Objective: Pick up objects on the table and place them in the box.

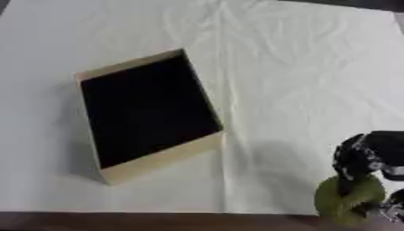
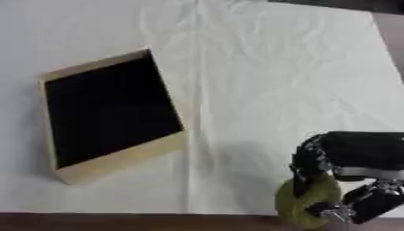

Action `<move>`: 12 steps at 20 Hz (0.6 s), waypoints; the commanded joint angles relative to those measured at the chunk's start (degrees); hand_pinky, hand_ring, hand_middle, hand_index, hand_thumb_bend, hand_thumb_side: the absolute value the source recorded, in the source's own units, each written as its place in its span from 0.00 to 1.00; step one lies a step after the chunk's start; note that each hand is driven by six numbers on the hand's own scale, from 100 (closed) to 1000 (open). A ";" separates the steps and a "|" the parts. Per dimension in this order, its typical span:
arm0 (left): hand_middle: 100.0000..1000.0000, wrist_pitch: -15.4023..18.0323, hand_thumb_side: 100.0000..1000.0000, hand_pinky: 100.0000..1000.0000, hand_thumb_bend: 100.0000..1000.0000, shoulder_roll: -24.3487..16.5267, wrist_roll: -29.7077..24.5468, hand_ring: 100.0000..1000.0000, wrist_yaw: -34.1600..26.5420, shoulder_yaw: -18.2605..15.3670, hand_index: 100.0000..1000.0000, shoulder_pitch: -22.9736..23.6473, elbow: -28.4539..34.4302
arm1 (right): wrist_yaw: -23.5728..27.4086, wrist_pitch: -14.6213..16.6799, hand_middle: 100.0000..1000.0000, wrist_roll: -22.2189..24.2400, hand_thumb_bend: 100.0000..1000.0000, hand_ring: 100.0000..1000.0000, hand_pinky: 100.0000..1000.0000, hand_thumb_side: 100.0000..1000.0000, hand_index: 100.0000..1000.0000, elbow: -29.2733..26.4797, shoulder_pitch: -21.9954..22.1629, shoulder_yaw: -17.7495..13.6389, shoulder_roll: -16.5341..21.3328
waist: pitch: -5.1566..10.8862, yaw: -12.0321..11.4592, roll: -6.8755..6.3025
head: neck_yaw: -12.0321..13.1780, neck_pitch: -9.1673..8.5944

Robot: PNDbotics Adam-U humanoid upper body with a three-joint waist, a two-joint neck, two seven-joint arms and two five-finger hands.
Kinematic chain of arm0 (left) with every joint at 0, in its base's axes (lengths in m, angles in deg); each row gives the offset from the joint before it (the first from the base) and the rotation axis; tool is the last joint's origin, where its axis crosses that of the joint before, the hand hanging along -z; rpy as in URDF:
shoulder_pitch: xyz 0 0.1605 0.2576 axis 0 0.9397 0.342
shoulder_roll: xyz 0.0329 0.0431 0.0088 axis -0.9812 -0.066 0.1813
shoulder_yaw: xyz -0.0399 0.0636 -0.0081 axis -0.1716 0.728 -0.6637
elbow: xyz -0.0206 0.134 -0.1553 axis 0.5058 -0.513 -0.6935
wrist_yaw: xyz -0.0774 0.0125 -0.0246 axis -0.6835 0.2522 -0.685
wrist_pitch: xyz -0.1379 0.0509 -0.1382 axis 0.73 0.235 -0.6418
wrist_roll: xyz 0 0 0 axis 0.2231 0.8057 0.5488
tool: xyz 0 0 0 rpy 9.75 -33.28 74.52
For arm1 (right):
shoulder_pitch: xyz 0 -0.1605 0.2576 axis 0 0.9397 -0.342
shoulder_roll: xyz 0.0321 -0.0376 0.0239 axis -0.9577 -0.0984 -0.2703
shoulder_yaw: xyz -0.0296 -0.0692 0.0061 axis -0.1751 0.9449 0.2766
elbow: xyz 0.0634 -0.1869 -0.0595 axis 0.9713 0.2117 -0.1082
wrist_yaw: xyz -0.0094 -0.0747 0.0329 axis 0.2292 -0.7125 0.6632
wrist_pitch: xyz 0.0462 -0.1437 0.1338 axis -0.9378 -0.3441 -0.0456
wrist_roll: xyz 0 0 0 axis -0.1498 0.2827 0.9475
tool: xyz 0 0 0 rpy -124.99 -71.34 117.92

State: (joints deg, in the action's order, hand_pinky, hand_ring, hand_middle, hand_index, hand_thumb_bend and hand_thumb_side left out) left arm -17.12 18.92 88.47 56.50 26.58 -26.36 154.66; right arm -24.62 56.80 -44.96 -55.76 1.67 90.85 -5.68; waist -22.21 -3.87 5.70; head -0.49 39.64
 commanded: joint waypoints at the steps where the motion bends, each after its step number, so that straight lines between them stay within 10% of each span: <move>1: 0.63 -0.01 0.73 0.49 0.87 -1.11 0.23 0.63 0.41 -0.77 0.67 -0.37 0.85 | -1.39 1.06 0.22 -2.18 0.00 0.47 0.57 0.00 0.34 -0.83 -0.41 -1.46 2.08 | 0.81 0.13 -0.67 | 0.14 -0.39; 12: 0.63 -0.05 0.73 0.49 0.87 -1.17 0.39 0.63 0.48 -0.83 0.67 -0.22 0.85 | -4.97 3.85 0.22 -8.25 0.00 0.47 0.57 0.00 0.34 -0.83 -3.09 -3.65 2.18 | 0.85 0.24 -0.69 | 0.13 -0.22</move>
State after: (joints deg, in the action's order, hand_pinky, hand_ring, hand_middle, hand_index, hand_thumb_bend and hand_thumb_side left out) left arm -17.22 18.92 88.64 56.65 26.32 -26.31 154.66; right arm -29.01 60.40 -52.28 -55.76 -0.79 88.48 -5.61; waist -22.21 -3.72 5.70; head -0.40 39.64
